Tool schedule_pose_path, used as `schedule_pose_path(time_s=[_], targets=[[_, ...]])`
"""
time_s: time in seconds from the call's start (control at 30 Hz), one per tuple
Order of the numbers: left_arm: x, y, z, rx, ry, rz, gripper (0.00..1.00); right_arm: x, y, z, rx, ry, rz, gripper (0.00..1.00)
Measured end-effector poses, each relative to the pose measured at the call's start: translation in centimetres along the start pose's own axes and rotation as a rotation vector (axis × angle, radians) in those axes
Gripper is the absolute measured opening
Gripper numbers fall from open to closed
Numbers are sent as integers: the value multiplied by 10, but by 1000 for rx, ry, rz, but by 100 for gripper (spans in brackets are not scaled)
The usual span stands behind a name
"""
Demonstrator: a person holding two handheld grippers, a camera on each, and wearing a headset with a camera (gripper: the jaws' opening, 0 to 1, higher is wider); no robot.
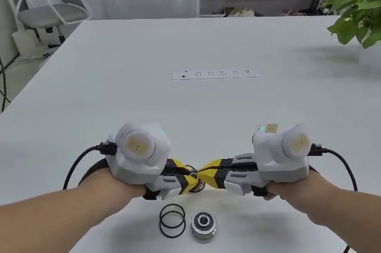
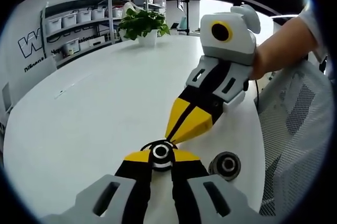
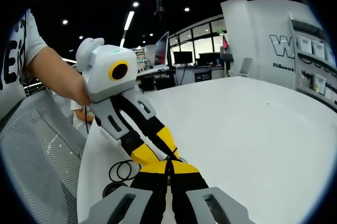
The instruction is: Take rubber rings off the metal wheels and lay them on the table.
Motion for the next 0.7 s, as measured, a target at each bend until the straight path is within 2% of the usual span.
schedule_pose_path(time_s=[0.4,0.7], targets=[[11,15,-1,-32,25,54,15,7,1,-3,13,-17,26,0],[14,31,7,-71,17,88,23,12,4,-9,24,-20,43,0]])
Point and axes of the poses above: the centre of the closed fingertips' face, and the gripper's own axes: y roughly backward along the fingers, z roughly to its right, x roughly out of its top, the point moved 1 cm from there along y, roughly backward along the fingers, and after that the axes turned 12 degrees about x, right-handed, at the moved point
